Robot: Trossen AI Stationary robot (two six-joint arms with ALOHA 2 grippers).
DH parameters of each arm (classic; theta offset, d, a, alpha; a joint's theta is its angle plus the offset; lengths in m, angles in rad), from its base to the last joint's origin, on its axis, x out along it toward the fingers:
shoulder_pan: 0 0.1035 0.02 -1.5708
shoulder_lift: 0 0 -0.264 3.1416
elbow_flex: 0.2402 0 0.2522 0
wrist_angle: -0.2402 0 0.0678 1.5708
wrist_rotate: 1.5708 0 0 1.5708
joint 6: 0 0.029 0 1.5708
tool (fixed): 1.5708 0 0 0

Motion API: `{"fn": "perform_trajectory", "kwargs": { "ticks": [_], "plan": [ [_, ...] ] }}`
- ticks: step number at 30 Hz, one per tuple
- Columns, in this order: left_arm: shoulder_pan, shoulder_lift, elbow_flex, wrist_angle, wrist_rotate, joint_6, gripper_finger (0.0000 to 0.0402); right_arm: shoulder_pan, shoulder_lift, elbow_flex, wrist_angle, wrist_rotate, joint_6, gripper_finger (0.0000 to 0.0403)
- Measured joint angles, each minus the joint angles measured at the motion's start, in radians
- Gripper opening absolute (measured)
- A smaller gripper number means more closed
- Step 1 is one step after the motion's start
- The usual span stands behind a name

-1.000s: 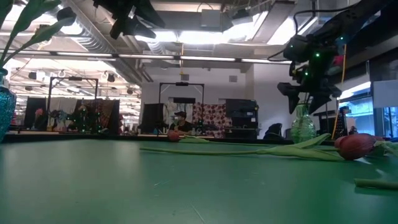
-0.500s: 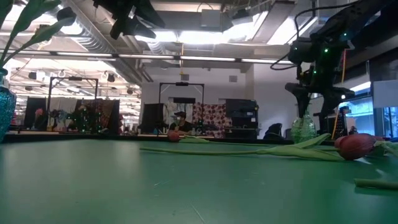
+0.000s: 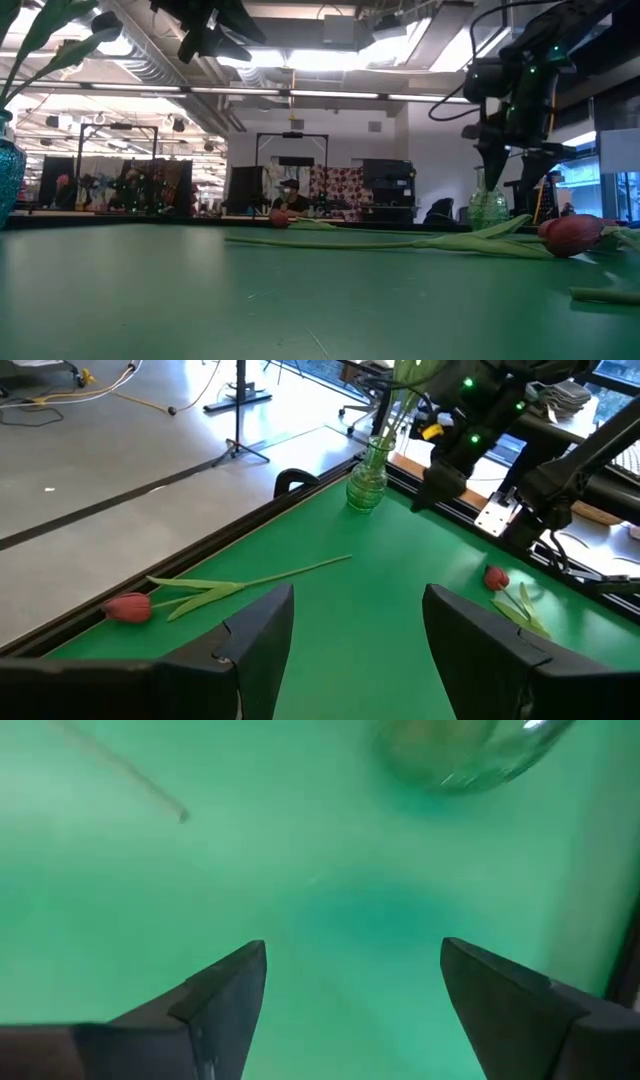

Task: Sort flowers into vase by color
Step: Adjust the pink tulip

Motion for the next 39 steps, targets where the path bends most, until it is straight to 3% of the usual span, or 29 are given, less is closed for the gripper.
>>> {"fn": "perform_trajectory", "kwargs": {
  "ticks": [12,25,31,39],
  "plan": [
    [-0.024,0.0,0.0,0.0,0.008,-0.002,0.0218,0.278,0.0,0.0,-0.032,-0.032,0.159,0.0298],
    [-0.125,0.0,0.0,-0.019,0.008,-0.01,0.0218,0.714,0.0,0.0,0.011,-0.047,0.613,0.0298],
    [-0.207,0.0,0.0,-0.017,0.008,-0.098,0.0218,0.9,0.001,0.034,0.058,0.082,0.763,0.0298],
    [-0.288,0.002,0.0,-0.015,0.044,-0.168,0.0218,1.099,0.002,0.12,0.064,0.262,0.83,0.0298]
  ]
}}
